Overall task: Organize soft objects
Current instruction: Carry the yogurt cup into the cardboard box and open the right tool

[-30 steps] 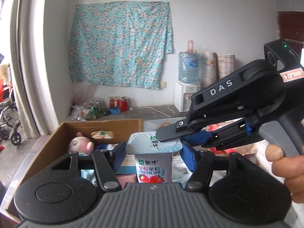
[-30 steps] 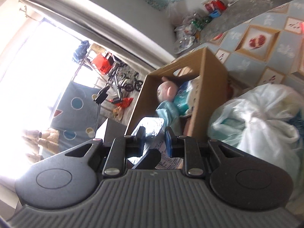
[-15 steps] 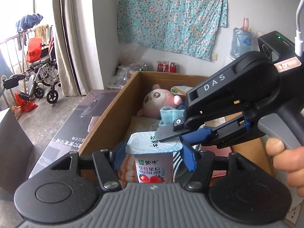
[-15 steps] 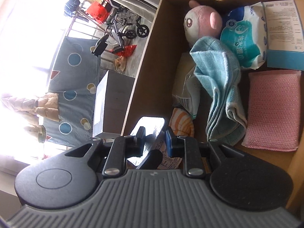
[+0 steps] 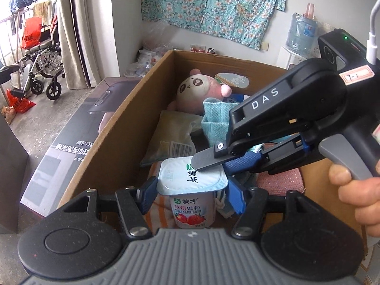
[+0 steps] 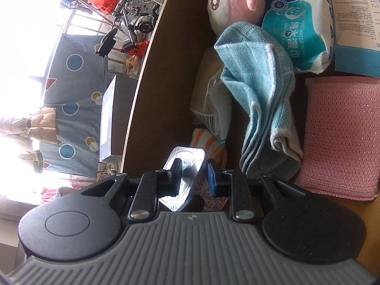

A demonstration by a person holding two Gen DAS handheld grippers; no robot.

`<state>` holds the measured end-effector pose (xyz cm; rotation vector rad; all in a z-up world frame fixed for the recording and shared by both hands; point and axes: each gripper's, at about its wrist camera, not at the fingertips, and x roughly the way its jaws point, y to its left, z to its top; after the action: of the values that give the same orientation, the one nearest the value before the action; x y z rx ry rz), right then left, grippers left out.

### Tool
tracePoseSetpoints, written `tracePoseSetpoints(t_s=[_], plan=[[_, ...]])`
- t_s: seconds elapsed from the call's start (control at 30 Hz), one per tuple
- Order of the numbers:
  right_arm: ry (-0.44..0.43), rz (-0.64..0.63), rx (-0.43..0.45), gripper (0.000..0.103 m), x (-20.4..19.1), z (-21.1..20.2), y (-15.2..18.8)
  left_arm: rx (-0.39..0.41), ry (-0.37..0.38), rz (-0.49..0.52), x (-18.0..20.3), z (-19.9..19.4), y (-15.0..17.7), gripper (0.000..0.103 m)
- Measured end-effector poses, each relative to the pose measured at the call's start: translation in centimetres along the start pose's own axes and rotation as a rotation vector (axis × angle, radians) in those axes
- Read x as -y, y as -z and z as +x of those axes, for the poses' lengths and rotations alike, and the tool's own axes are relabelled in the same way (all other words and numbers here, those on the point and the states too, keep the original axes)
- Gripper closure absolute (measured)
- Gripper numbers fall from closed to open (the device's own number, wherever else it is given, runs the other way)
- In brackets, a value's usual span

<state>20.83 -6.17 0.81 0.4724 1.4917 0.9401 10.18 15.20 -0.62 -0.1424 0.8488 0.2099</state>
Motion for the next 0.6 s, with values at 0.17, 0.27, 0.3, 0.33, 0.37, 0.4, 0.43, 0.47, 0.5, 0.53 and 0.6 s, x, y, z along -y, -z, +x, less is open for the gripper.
tracePoseSetpoints(t_s=[0.17, 0.27, 0.3, 0.33, 0.37, 0.4, 0.43, 0.47, 0.5, 0.53, 0.6], plan=[[-0.006, 0.040, -0.012, 0.081, 1.3, 0.1, 0.2, -0.050, 0.033, -0.021, 0.0, 0.5, 0.9, 0.040], [-0.013, 0.062, -0.029, 0.081, 2.0, 0.7, 0.5, -0.058, 0.023, -0.021, 0.0, 0.5, 1.4, 0.040], [-0.015, 0.065, -0.033, 0.081, 2.0, 0.9, 0.5, -0.061, 0.018, -0.021, -0.1, 0.6, 1.4, 0.040], [-0.017, 0.065, -0.036, 0.081, 2.0, 1.1, 0.5, -0.062, 0.014, -0.021, -0.2, 0.6, 1.5, 0.040], [-0.020, 0.063, -0.037, 0.081, 2.0, 1.2, 0.5, -0.063, 0.011, -0.021, -0.3, 0.6, 1.6, 0.040], [-0.020, 0.059, -0.039, 0.081, 1.9, 1.4, 0.5, -0.064, 0.008, -0.020, -0.4, 0.6, 1.6, 0.040], [-0.018, 0.055, -0.041, 0.081, 1.8, 1.6, 0.5, -0.063, 0.004, -0.014, -0.5, 0.5, 1.7, 0.040], [-0.016, 0.050, -0.044, 0.081, 1.8, 1.6, 0.5, -0.064, -0.001, -0.006, -0.4, 0.6, 1.6, 0.040], [-0.010, 0.044, -0.047, 0.081, 1.7, 1.8, 0.5, -0.067, -0.003, 0.002, -0.3, 0.6, 1.5, 0.040], [0.002, 0.033, -0.048, 0.081, 1.6, 1.4, 0.5, -0.069, -0.003, 0.007, -0.2, 0.6, 1.5, 0.040], [0.024, 0.015, -0.046, 0.078, 1.3, 1.3, 0.4, -0.076, 0.003, 0.014, -0.1, 0.4, 1.6, 0.040]])
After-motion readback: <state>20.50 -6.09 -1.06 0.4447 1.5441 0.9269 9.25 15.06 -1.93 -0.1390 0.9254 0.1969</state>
